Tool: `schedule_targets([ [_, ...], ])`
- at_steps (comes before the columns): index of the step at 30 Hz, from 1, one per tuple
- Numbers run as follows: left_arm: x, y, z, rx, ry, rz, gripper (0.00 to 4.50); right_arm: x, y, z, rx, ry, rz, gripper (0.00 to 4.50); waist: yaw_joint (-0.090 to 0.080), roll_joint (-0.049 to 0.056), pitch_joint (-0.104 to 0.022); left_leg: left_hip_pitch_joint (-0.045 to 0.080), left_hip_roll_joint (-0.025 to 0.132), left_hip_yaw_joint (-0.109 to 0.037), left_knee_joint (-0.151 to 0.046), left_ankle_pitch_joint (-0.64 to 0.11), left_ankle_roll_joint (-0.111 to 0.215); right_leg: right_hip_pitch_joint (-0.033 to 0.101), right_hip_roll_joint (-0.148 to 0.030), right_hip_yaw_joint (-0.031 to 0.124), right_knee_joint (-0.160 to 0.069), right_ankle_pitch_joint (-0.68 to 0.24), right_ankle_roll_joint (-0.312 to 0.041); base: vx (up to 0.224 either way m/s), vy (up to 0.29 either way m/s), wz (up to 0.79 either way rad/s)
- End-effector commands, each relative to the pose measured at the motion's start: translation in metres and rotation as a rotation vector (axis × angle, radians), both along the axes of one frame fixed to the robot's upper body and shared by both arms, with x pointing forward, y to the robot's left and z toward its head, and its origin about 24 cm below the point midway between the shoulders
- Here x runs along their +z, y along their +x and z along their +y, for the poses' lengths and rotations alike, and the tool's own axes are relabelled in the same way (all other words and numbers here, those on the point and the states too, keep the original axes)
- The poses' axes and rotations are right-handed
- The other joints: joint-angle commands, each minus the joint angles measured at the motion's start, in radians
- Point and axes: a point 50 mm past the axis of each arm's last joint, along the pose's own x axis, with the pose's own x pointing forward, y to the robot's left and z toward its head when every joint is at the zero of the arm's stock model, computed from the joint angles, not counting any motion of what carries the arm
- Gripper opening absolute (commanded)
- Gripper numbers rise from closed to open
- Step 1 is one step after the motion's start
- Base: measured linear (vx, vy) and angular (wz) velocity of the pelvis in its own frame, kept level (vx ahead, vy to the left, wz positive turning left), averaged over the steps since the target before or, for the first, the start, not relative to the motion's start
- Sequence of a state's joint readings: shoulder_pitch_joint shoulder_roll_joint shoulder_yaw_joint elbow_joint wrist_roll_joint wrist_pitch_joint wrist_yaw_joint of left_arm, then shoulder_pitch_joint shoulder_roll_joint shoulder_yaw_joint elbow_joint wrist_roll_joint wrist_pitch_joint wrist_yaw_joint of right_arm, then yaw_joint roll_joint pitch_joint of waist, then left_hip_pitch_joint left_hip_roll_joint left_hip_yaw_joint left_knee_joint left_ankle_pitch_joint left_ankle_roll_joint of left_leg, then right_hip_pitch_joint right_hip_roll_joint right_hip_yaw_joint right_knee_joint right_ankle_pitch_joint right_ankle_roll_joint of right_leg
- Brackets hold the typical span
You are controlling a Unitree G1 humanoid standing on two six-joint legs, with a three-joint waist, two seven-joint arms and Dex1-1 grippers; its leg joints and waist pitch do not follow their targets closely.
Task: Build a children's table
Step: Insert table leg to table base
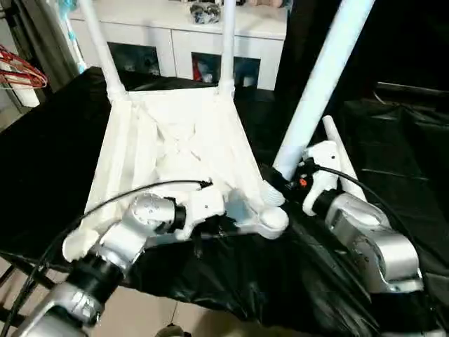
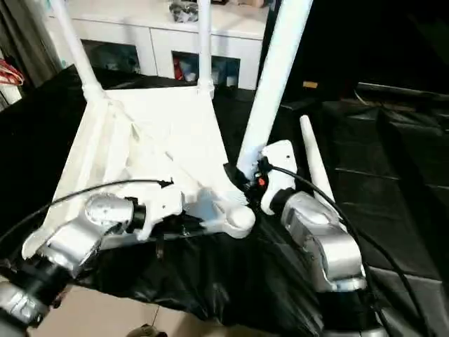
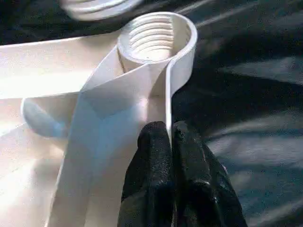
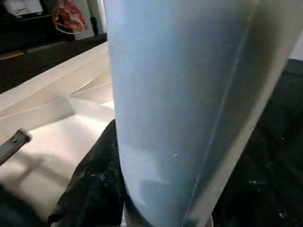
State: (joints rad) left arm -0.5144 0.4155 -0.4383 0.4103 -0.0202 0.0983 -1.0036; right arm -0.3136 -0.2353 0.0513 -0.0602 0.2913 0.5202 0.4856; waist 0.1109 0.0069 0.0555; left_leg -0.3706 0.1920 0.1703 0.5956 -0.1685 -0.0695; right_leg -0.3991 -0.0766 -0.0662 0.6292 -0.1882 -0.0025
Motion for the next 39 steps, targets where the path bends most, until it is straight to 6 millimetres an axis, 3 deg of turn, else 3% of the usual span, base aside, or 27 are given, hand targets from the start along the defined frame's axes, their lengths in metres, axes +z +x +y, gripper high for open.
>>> schedule_targets([
  [1,0.000,0.017,0.025,0.155,0.073,-0.059,0.00,0.006,0.004,0.002,0.031,-0.002,-0.021,1.88,0.000,0.003,-0.053,0.015,0.024,-0.025,-0.084,-0.402,-0.054,0.031,-0.074,0.039,-0.124,-0.567,-0.052,0.000,0.000,0.00],
  [5,0.005,0.023,0.030,0.167,0.054,-0.074,0.00,0.008,0.007,0.002,0.030,-0.007,-0.028,1.88,-0.011,0.005,-0.057,0.006,0.026,-0.032,-0.090,-0.398,-0.060,0.040,-0.077,0.033,-0.120,-0.548,-0.047,-0.009,0.007,-0.06],
  [7,0.008,0.022,0.029,0.136,0.018,-0.065,0.00,0.007,0.009,0.002,0.029,-0.010,-0.031,1.88,-0.020,0.007,-0.062,0.005,0.029,-0.033,-0.093,-0.381,-0.055,0.044,-0.075,0.033,-0.113,-0.457,-0.082,0.000,0.000,0.00],
  [10,0.007,0.018,0.025,0.089,-0.023,-0.035,0.00,0.007,0.011,0.003,0.032,-0.007,-0.033,1.88,-0.015,0.006,-0.064,0.017,0.030,-0.022,-0.088,-0.353,-0.046,0.034,-0.071,0.042,-0.104,-0.337,-0.139,0.000,0.000,0.00],
  [12,0.006,0.018,0.024,0.090,-0.025,-0.037,0.45,0.007,0.011,0.003,0.033,-0.006,-0.033,1.88,-0.011,0.006,-0.065,0.020,0.030,-0.016,-0.084,-0.344,-0.038,0.032,-0.070,0.046,-0.102,-0.313,-0.159,0.000,0.000,0.00],
  [15,0.003,0.019,0.024,0.088,-0.022,-0.025,0.57,0.007,0.012,0.004,0.033,-0.002,-0.035,1.88,-0.003,0.006,-0.069,0.019,0.031,-0.013,-0.082,-0.303,-0.033,0.036,-0.069,0.048,-0.095,-0.259,-0.170,0.000,0.000,0.00],
  [18,0.001,0.021,0.026,0.111,0.006,-0.057,1.03,0.006,0.013,0.005,0.033,-0.001,-0.036,1.88,0.008,0.008,-0.072,0.015,0.031,-0.011,-0.080,-0.251,-0.028,0.041,-0.069,0.047,-0.088,-0.192,-0.176,0.000,0.000,0.00],
  [24,-0.001,0.022,0.031,0.104,0.031,-0.034,1.04,0.007,0.016,0.009,0.036,0.008,-0.041,1.88,0.006,0.008,-0.066,0.017,0.031,-0.015,-0.087,-0.309,-0.043,0.040,-0.071,0.046,-0.097,-0.295,-0.154,0.000,0.000,0.00],
  [25,-0.002,0.022,0.032,0.106,0.030,-0.030,0.75,0.007,0.016,0.009,0.040,0.010,-0.041,1.88,0.005,0.007,-0.065,0.017,0.031,-0.016,-0.089,-0.322,-0.046,0.040,-0.072,0.046,-0.098,-0.313,-0.150,0.000,0.000,0.00],
  [31,-0.004,0.018,0.035,0.092,0.022,0.020,0.30,0.005,0.017,0.014,0.084,-0.002,-0.027,1.88,0.004,0.003,-0.062,0.019,0.032,-0.017,-0.090,-0.339,-0.045,0.036,-0.075,0.046,-0.107,-0.395,-0.130,0.000,0.000,0.00],
  [39,-0.004,0.015,0.033,0.070,-0.021,0.041,0.00,-0.008,0.026,0.021,0.140,-0.032,0.025,1.88,0.002,0.000,-0.066,0.015,0.033,-0.013,-0.087,-0.289,-0.036,0.037,-0.074,0.048,-0.095,-0.287,-0.172,0.000,0.000,0.00],
])
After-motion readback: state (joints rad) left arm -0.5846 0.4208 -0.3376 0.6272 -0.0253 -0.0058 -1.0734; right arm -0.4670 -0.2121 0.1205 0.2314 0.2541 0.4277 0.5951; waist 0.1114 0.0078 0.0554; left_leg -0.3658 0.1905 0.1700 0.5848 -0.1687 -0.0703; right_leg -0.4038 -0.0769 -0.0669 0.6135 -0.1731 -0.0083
